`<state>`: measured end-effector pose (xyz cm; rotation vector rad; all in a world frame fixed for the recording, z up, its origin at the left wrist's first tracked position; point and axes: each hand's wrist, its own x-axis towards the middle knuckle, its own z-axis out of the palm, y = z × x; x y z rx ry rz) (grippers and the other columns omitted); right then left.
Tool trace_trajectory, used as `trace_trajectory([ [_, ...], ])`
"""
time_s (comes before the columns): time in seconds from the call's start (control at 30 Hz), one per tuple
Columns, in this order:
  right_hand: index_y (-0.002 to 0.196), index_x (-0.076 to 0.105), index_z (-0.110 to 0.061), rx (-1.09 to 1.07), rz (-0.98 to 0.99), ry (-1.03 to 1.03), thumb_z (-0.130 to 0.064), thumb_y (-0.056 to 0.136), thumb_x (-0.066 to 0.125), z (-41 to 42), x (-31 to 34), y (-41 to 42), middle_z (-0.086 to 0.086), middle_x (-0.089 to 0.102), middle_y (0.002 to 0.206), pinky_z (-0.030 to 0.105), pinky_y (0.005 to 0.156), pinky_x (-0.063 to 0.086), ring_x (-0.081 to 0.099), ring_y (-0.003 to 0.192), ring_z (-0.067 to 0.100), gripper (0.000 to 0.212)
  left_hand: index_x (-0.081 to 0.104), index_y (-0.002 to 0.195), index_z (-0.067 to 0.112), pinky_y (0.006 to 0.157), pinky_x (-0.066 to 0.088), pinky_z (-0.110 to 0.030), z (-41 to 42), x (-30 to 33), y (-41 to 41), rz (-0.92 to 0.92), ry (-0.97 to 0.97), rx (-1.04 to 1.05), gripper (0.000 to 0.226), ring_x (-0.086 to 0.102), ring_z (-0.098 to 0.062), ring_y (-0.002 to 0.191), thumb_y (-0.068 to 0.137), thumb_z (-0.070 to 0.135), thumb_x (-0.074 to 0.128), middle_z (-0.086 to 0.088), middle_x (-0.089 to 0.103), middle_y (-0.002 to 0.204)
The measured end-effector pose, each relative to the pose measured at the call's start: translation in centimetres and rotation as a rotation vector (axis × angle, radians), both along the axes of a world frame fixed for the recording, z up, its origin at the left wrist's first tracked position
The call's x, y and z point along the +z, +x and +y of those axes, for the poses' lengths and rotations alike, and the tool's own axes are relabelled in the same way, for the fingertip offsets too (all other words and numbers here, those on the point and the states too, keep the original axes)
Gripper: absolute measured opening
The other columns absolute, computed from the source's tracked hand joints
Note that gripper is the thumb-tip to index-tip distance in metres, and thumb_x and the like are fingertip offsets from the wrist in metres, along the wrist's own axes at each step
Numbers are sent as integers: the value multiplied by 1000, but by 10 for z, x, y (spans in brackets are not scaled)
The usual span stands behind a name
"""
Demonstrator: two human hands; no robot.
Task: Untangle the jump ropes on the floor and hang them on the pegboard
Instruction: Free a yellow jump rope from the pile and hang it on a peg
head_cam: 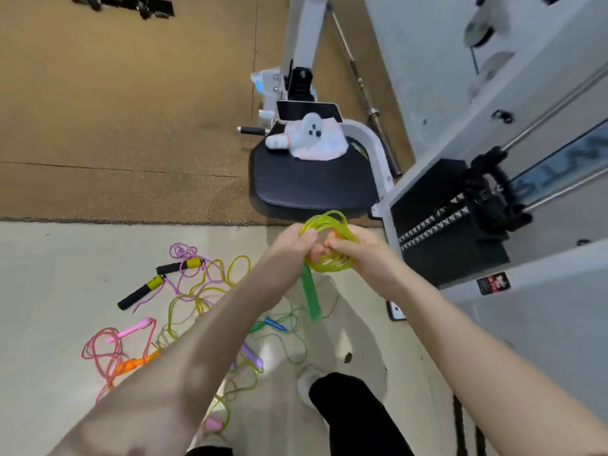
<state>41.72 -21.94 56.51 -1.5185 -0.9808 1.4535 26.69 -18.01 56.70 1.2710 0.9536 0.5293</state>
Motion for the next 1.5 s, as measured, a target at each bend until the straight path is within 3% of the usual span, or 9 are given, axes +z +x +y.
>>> trace_trajectory([
  [0.13,97,59,-3,-116,30,65,-6,78,64,-48,102,32,1,70,83,27,77,51,65,78,14,20,58,70,12,71,42,-26,-14,98,22,-148,-121,-233,20,54,-14,67,83,27,55,5,60,61],
  [0.3,114,53,-9,-368,424,306,-12,56,85,-128,185,53,8,69,81,32,76,56,67,73,18,66,65,76,10,65,47,-16,-47,191,74,-149,-113,-574,24,57,-9,62,91,26,54,-3,62,69],
  [0.5,110,63,-10,-543,729,661,-16,67,78,-246,252,92,-4,39,49,28,70,43,32,43,9,46,48,69,12,67,42,-22,-142,251,174,-277,-219,-937,35,48,-10,58,95,35,46,6,45,53],
  [0.57,106,66,-12,-648,662,719,-18,64,81,-283,270,112,-6,40,47,24,60,45,28,38,7,45,47,72,11,69,39,-28,-179,268,209,-320,-245,-986,34,46,-11,55,94,36,47,8,43,48],
  [0.67,98,65,-14,-892,451,752,-15,55,85,-331,294,139,-4,44,49,26,71,46,42,42,6,48,45,69,12,65,41,-23,-227,292,255,-387,-267,-992,35,49,-6,44,98,31,40,9,39,40],
  [0.8,104,56,-17,-1135,51,634,3,83,56,-386,327,185,-2,59,56,23,63,54,57,50,8,29,54,79,3,64,52,-20,-276,314,322,-510,-225,-1015,32,62,-11,54,99,22,38,8,36,34],
  [0.93,109,53,-19,-1237,-272,577,0,89,54,-447,373,259,-3,67,68,25,63,56,63,60,8,28,59,91,3,64,52,-19,-331,357,400,-628,-213,-1094,21,58,-8,55,95,15,44,8,47,42],
  [1.2,99,52,-15,-1335,-641,600,5,91,50,-553,437,369,5,62,81,21,62,53,64,63,7,23,54,82,9,67,48,-31,-431,422,547,-698,121,-1256,20,56,-12,56,98,16,45,1,52,61],
  [1.5,97,54,-20,-1630,-1032,503,4,89,52,-611,459,456,0,64,85,14,65,48,62,68,-1,25,56,93,11,63,47,-16,-505,459,654,-767,357,-1286,17,57,-2,58,99,15,41,0,50,67],
])
